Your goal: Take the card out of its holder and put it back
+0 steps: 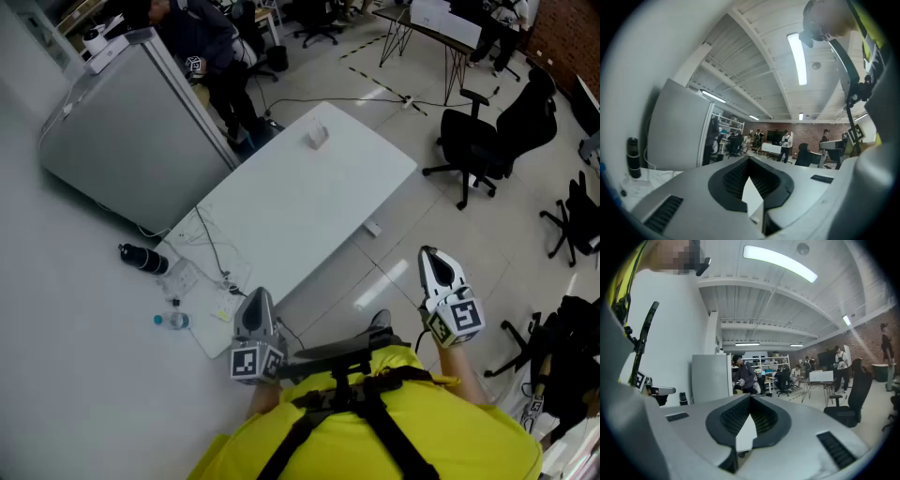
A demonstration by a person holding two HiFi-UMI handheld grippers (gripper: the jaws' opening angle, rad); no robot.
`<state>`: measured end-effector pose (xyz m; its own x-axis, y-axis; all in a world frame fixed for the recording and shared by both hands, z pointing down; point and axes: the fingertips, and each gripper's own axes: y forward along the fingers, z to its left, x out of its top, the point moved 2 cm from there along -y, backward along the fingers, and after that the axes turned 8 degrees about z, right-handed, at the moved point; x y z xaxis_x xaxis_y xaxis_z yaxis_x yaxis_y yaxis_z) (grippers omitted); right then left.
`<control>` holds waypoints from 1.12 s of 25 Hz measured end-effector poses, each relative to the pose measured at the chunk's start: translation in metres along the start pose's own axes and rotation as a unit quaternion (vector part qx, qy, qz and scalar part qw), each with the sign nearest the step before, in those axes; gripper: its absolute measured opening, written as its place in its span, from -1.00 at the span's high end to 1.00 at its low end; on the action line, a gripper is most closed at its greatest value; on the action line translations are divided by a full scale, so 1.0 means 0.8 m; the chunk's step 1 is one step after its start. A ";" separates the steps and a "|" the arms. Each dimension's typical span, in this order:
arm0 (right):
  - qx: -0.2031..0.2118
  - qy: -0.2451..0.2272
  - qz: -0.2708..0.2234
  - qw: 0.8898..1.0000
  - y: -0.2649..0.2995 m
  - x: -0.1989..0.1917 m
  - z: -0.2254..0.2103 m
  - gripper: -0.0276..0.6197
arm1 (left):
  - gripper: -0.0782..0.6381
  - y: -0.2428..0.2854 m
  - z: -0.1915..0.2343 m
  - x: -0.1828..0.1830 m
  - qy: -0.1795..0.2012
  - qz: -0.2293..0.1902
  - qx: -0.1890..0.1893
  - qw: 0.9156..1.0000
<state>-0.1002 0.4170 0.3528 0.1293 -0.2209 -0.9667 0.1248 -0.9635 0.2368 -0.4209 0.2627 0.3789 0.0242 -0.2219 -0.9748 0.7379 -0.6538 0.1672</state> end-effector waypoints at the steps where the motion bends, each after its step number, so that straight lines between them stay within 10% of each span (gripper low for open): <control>1: -0.010 0.011 0.000 1.000 -0.003 -0.002 -0.027 0.90 | 0.78 0.019 -0.021 -0.003 0.005 0.005 -0.014 1.000; 16: -0.099 0.058 -0.010 0.993 -0.040 -0.020 -0.303 0.90 | 0.78 0.275 -0.231 -0.023 0.003 0.055 -0.136 0.989; 28: 0.009 0.037 0.028 0.999 0.185 0.001 -0.348 0.90 | 0.78 0.456 -0.173 -0.016 -0.020 0.052 -0.096 0.994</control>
<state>0.1925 0.3167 0.4139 0.2071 -0.2631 -0.9423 0.0977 -0.9528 0.2875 -0.0587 0.1274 0.4320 0.0830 -0.3127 -0.9462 0.8484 -0.4759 0.2317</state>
